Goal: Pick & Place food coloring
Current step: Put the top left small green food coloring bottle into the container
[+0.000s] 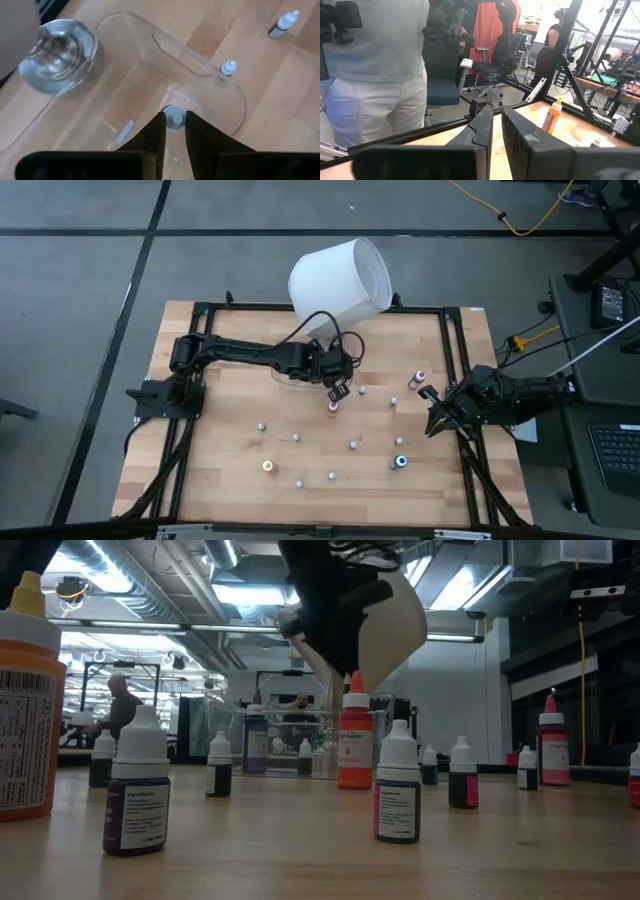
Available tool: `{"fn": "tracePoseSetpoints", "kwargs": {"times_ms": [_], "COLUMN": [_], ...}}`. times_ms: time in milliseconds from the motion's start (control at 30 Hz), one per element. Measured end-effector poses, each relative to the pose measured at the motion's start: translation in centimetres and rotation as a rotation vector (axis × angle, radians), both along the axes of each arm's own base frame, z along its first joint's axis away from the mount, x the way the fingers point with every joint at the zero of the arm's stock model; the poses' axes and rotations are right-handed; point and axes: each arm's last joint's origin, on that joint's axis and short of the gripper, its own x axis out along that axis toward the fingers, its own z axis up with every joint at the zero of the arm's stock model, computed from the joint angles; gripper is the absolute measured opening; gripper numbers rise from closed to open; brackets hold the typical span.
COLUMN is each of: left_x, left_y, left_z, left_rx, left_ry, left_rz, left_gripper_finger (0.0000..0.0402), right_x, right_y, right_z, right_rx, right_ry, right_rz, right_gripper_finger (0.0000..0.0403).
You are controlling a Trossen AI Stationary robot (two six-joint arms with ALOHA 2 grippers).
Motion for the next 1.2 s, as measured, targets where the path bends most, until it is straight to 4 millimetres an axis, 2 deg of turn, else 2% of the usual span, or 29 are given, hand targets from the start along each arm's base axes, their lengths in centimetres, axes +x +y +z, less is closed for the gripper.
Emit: {"fn": "tracePoseSetpoints", "kwargs": {"times_ms": [133, 533, 933, 1200], "left_x": [0.3, -0.6, -1.4, -1.4], "left_y": [0.6, 1.6, 3.5, 4.3], "left_z": [-1.0, -4.5, -6.2, -6.3], "left_rx": [-0.002, -0.022, -0.072, -0.067], "left_ry": [0.002, 0.084, 0.103, 0.101], "left_rz": [-0.03, -0.074, -0.051, -0.095], "left_gripper_finger": [0.0058, 0.0058, 0.0058, 0.0058], "right_x": [0.0, 0.0, 0.0, 0.0], "right_y": [0.0, 0.0, 0.0, 0.0], "right_z": [0.0, 0.0, 0.0, 0.0], "right_rx": [0.0, 0.0, 0.0, 0.0], "right_ry": [0.0, 0.0, 0.0, 0.0], "right_rz": [0.0, 0.0, 0.0, 0.0], "right_gripper_finger": [0.0044, 0.0044, 0.0044, 0.0044]}}
